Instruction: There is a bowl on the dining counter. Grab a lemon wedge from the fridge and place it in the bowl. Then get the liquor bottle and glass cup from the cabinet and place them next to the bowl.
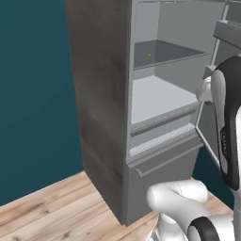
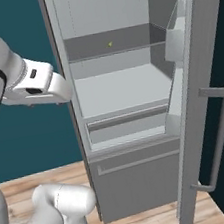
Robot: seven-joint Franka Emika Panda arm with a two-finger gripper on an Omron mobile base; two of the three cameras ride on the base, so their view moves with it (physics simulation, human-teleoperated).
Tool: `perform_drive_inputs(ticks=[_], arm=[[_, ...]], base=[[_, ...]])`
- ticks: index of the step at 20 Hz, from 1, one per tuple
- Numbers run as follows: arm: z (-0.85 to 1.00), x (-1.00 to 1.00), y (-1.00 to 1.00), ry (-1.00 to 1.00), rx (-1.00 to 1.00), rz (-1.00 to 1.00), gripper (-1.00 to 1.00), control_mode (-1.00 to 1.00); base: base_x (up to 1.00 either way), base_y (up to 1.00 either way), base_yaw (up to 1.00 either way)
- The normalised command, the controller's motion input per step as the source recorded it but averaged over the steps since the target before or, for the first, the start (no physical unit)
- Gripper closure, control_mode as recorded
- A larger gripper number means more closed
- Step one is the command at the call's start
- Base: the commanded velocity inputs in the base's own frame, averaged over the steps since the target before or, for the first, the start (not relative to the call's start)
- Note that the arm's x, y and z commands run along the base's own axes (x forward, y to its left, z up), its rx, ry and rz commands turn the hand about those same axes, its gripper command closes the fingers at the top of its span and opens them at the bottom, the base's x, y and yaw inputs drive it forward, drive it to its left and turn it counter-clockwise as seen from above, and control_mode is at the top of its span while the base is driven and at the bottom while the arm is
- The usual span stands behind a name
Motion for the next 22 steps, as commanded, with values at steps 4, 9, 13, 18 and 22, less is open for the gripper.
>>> perform_drive_inputs(ticks=[4,9,13,18,22], arm=[[0.0,0.0,0.0,0.0,0.0,0.0,-1.0,1.0],[0.0,0.0,0.0,0.0,0.0,0.0,-1.0,1.0],[0.0,0.0,0.0,0.0,0.0,0.0,-1.0,1.0],[0.0,0.0,0.0,0.0,0.0,0.0,-1.0,1.0],[0.0,0.0,0.0,0.0,0.0,0.0,-1.0,1.0]], base=[[0.78,-0.23,0.0],[0.92,-0.44,0.0],[0.91,-0.61,0.0],[0.89,-0.18,0.02],[0.86,0.0,0.05]])
